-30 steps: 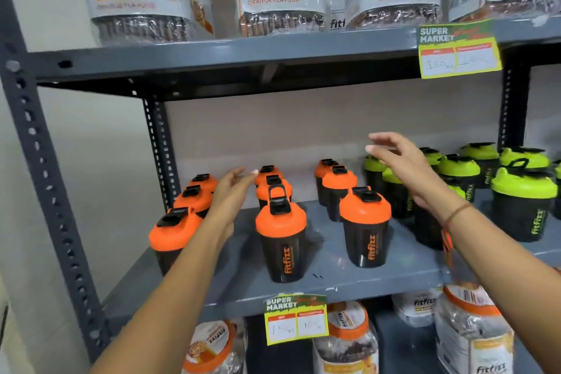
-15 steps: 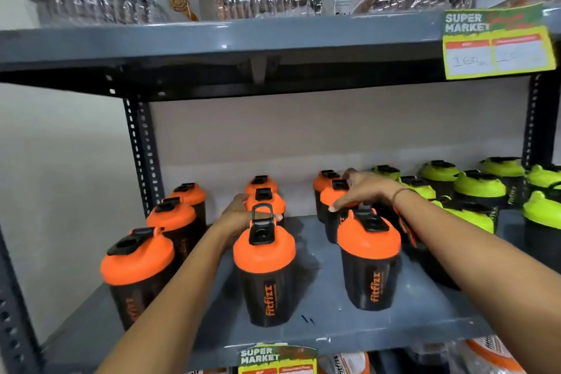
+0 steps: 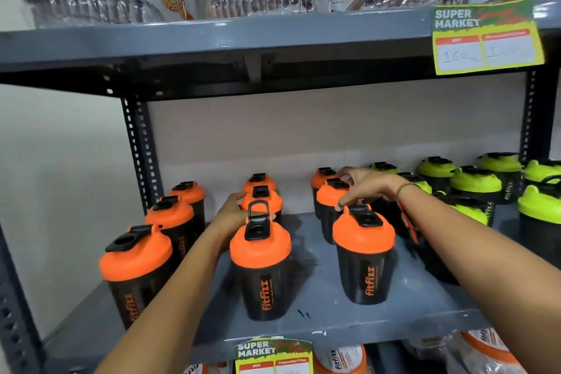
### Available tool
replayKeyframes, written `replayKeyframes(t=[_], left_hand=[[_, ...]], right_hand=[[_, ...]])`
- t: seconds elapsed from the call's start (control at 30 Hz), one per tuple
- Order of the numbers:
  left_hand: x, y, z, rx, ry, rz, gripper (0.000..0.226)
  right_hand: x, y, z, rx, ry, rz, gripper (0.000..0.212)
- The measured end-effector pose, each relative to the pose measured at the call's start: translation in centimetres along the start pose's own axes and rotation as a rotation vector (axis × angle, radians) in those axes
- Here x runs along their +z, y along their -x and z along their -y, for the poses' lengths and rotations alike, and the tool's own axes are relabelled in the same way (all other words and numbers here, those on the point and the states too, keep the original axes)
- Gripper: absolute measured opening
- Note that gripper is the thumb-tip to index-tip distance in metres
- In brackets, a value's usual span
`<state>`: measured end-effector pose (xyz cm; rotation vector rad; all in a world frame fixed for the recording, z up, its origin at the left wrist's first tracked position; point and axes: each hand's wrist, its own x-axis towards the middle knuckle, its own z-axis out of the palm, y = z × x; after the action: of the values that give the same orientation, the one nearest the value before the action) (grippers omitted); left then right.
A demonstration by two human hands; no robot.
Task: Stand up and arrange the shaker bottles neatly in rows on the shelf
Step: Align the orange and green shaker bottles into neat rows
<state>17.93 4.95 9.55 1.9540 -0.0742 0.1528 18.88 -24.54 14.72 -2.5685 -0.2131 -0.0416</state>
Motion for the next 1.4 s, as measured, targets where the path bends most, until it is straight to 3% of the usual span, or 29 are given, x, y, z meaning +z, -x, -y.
replayKeyframes(t=[0.13, 0.27, 0.33, 0.43, 0.53, 0.6, 0.67, 0.73, 0.8, 0.97, 1.17, 1.4], left_hand=[[-0.9, 1.9, -1.1, -0.015, 0.261, -0.101, 0.104], [-1.6, 5.1, -6.3, 0.167, 0.436, -0.509, 0.057], [-0.9, 7.6, -9.9, 0.35, 0.491, -0.612, 0.045], [3.7, 12.0, -13.8, 0.636, 0.618, -0.479, 0.033], [11.5, 16.6, -13.8, 0.704, 0.565, -0.206, 0.034], [17.0, 18.0, -11.8, 0.619, 0.454, 0.041, 0.056], [21.7, 18.1, -9.5, 0.517, 0.237, 0.141, 0.092], [24.9, 17.2, -7.8, 0.389, 0.055, 0.128, 0.115], [27.1, 16.1, -6.6, 0.259, -0.028, 0.061, 0.123], [30.2, 13.9, -6.3, 0.078, 0.12, -0.059, 0.134], [31.8, 13.4, -7.3, 0.068, 0.068, -0.177, 0.092], [31.9, 13.4, -6.7, 0.105, 0.173, -0.094, 0.061]], right_hand=[[-0.8, 1.8, 0.1, -0.023, -0.147, -0.067, 0.104], [-3.3, 5.1, 0.3, -0.08, -0.298, -0.347, 0.086], [-4.9, 7.6, -0.1, -0.108, -0.336, -0.527, 0.076], [-6.8, 12.3, -1.8, -0.14, -0.327, -0.831, 0.065], [-7.3, 16.2, -5.5, -0.163, -0.251, -1.103, 0.059], [-7.3, 18.2, -9.0, -0.136, -0.229, -1.219, 0.06], [-7.2, 19.8, -13.0, -0.057, -0.235, -1.262, 0.066], [-6.7, 20.7, -17.0, 0.029, -0.289, -1.226, 0.079], [-6.1, 20.9, -20.6, 0.073, -0.333, -1.119, 0.098], [-4.9, 20.3, -26.8, 0.113, -0.494, -0.642, 0.133], [-5.7, 18.6, -29.2, 0.063, -0.423, -0.405, 0.11], [-5.4, 18.6, -30.2, -0.041, -0.507, -0.409, 0.079]])
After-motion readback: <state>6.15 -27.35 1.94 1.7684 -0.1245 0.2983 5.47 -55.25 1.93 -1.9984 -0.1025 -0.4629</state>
